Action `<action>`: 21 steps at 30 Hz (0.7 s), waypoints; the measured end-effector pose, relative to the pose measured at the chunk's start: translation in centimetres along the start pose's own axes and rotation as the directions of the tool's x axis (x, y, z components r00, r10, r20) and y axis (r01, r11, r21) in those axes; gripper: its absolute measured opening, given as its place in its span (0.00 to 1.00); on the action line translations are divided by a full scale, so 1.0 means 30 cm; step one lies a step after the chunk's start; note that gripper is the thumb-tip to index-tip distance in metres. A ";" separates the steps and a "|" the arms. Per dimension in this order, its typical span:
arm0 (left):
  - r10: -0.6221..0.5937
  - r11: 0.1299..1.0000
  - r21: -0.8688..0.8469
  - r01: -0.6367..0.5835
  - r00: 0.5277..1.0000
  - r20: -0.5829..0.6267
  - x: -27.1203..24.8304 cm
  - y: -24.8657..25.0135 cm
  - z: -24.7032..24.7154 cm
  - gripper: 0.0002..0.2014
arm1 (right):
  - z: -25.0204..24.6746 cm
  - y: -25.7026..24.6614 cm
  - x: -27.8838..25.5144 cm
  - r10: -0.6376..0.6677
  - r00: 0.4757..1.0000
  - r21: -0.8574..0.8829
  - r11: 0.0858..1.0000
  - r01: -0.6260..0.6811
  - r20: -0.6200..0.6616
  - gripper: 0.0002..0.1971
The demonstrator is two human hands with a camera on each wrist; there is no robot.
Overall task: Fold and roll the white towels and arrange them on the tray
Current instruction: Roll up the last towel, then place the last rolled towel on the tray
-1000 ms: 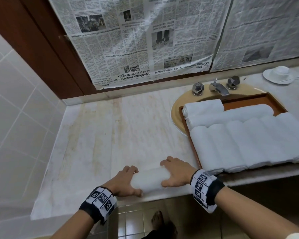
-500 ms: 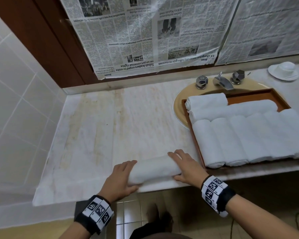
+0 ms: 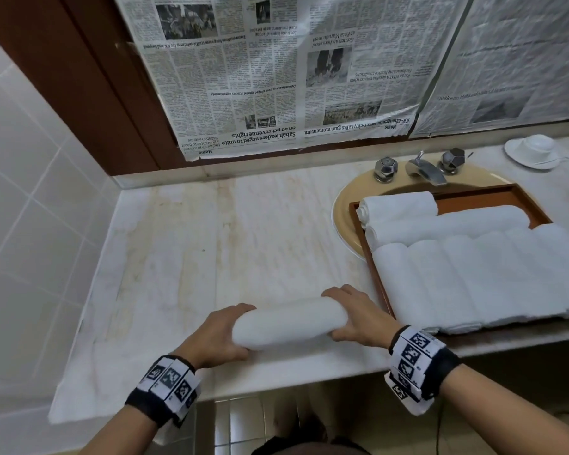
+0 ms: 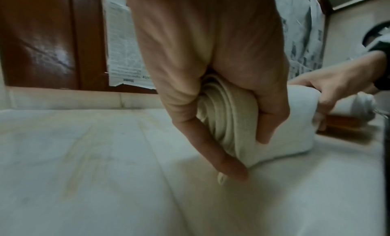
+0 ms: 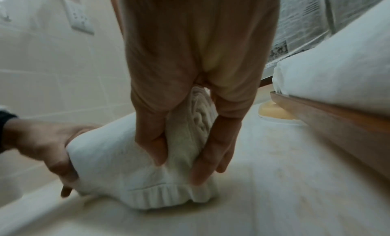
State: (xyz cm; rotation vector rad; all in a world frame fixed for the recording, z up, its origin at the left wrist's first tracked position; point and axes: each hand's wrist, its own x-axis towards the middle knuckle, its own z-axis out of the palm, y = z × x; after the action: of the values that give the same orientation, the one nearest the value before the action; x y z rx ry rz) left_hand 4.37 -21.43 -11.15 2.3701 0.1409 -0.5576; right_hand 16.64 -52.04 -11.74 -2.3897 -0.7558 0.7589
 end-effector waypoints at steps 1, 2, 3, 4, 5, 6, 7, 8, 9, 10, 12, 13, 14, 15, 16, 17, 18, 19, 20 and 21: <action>-0.011 0.999 -0.031 0.011 1.000 0.004 0.000 0.003 -0.020 0.37 | -0.014 -0.009 0.001 -0.006 1.000 0.025 1.000 0.006 -0.008 0.35; -0.019 0.997 -0.070 0.020 1.000 0.008 -0.002 0.010 -0.040 0.37 | -0.031 -0.021 0.000 -0.012 1.000 0.048 0.999 0.013 -0.017 0.35; -0.023 0.994 -0.106 0.024 1.000 0.008 -0.004 0.019 -0.060 0.36 | -0.049 -0.031 0.000 -0.019 0.999 0.081 0.997 0.021 -0.029 0.35; -0.021 0.991 -0.133 0.021 1.000 0.004 -0.007 0.028 -0.079 0.36 | -0.069 -0.043 -0.004 -0.023 0.999 0.135 0.990 0.028 -0.041 0.34; -0.014 0.989 -0.149 0.014 1.000 -0.002 -0.008 0.038 -0.097 0.35 | -0.089 -0.054 -0.007 -0.026 0.998 0.212 0.977 0.036 -0.051 0.34; -0.007 0.986 -0.164 0.005 1.000 -0.013 -0.007 0.046 -0.114 0.35 | -0.109 -0.063 -0.012 -0.033 0.998 0.288 0.957 0.048 -0.057 0.34; -0.001 0.983 -0.185 -0.003 1.000 -0.023 -0.005 0.057 -0.129 0.35 | -0.127 -0.068 -0.016 -0.038 0.997 0.356 0.933 0.059 -0.065 0.33; 0.001 0.977 -0.211 -0.008 0.999 -0.033 -0.003 0.070 -0.142 0.35 | -0.148 -0.070 -0.021 -0.041 0.996 0.406 0.911 0.067 -0.074 0.33; 0.004 0.971 -0.240 -0.014 0.999 -0.044 0.000 0.088 -0.151 0.35 | -0.169 -0.071 -0.026 -0.047 0.995 0.455 0.887 0.080 -0.084 0.33; 0.005 0.963 -0.267 -0.019 0.999 -0.054 0.004 0.109 -0.158 0.35 | -0.191 -0.068 -0.032 -0.057 0.994 0.493 0.865 0.098 -0.096 0.33; 0.000 0.951 -0.309 -0.020 0.998 -0.063 0.016 0.158 -0.163 0.33 | -0.237 -0.054 -0.049 -0.072 0.991 0.553 0.823 0.125 -0.116 0.33; -0.001 0.944 -0.329 -0.023 0.997 -0.071 0.021 0.189 -0.163 0.33 | -0.259 -0.044 -0.061 -0.075 0.989 0.573 0.808 0.134 -0.126 0.33; 0.002 0.938 -0.344 -0.031 0.996 -0.084 0.026 0.221 -0.163 0.33 | -0.283 -0.030 -0.075 -0.076 0.987 0.583 0.800 0.144 -0.140 0.33; 0.009 0.938 -0.345 -0.044 0.995 -0.104 0.032 0.252 -0.161 0.33 | -0.307 -0.014 -0.089 -0.077 0.984 0.592 0.791 0.158 -0.159 0.33; 0.021 0.946 -0.319 -0.060 0.992 -0.125 0.039 0.283 -0.156 0.34 | -0.333 0.006 -0.105 -0.087 0.980 0.584 0.792 0.177 -0.180 0.34; 0.029 0.955 -0.288 -0.068 0.990 -0.138 0.042 0.315 -0.149 0.34 | -0.359 0.027 -0.122 -0.100 0.974 0.553 0.809 0.199 -0.204 0.34; 0.032 0.959 -0.273 -0.073 0.988 -0.151 0.041 0.349 -0.142 0.34 | -0.383 0.049 -0.140 -0.117 0.965 0.501 0.837 0.222 -0.233 0.34; 0.035 0.957 -0.279 -0.083 0.985 -0.171 0.042 0.383 -0.134 0.34 | -0.408 0.070 -0.158 -0.137 0.956 0.457 0.854 0.247 -0.261 0.35; 0.041 0.954 -0.285 -0.095 0.981 -0.192 0.044 0.418 -0.125 0.34 | -0.432 0.091 -0.175 -0.149 0.950 0.436 0.861 0.262 -0.276 0.35; 0.049 0.956 -0.271 -0.108 0.975 -0.216 0.041 0.452 -0.112 0.34 | -0.453 0.111 -0.192 -0.152 0.949 0.432 0.862 0.264 -0.276 0.35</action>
State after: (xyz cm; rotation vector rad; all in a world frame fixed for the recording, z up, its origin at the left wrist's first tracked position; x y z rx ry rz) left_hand 10.01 -29.56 -1.22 2.1383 0.2041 -0.2315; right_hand 22.49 -62.14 -2.10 -1.8815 -0.6371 0.4883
